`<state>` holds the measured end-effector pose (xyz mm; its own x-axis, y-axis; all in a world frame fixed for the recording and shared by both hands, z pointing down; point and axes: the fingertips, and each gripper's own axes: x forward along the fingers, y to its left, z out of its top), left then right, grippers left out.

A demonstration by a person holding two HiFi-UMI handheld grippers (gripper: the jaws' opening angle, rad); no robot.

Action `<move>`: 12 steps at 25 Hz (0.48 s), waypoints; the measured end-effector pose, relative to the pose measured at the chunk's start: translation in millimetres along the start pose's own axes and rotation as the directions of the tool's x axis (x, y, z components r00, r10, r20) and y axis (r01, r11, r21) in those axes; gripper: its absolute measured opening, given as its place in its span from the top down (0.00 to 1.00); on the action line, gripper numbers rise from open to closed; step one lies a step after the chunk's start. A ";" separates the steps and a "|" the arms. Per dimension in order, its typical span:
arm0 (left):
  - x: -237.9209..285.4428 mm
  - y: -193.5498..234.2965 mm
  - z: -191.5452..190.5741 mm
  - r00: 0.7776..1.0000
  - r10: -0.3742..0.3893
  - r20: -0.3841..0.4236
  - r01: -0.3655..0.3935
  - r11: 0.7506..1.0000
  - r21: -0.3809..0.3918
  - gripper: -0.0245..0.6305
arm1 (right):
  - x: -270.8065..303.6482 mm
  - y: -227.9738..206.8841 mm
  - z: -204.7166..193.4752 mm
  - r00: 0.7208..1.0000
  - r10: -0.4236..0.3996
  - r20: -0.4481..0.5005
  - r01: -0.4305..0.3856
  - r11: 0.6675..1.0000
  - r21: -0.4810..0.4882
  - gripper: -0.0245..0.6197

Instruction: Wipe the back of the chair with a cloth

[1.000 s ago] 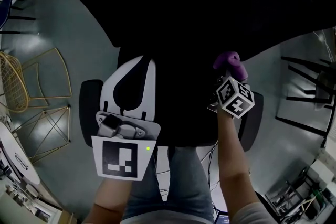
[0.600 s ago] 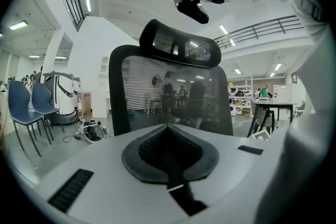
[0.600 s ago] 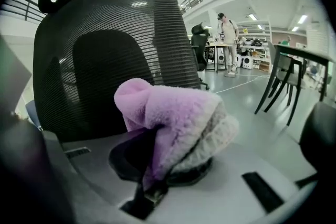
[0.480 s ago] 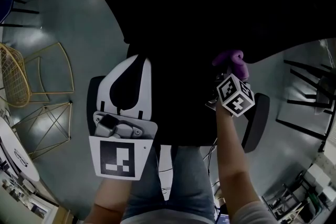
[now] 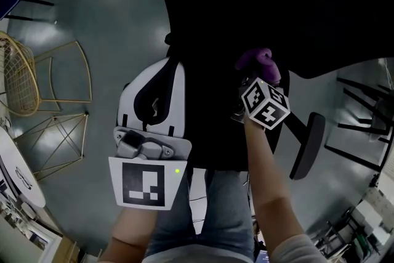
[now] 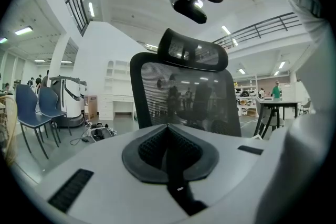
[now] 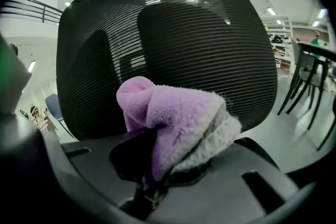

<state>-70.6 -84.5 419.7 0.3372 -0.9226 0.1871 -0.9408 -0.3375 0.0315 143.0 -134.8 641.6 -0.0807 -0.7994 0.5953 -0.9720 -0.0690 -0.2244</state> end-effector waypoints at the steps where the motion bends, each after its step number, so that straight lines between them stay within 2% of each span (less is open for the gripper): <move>1: -1.9 3.1 0.3 1.000 0.004 0.002 -0.004 1.000 -0.004 0.94 | 1.2 6.9 -0.8 1.000 0.008 -0.001 -0.008 1.000 -0.001 0.88; 8: -15.0 20.3 -0.8 1.000 0.022 0.009 -0.022 1.000 -0.021 0.94 | 5.3 39.8 -5.7 1.000 0.022 -0.006 -0.021 1.000 0.022 0.88; 12: -19.5 26.6 -1.6 1.000 0.029 0.012 -0.028 0.999 -0.035 0.94 | 7.4 64.6 -11.4 0.998 0.066 -0.017 -0.066 0.998 -0.001 0.88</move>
<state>-102.3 -75.2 418.4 0.3103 -0.9342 0.1760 -0.9506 -0.3043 0.0610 77.1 -138.4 640.3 -0.1487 -0.7918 0.5924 -0.9647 -0.0156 -0.2629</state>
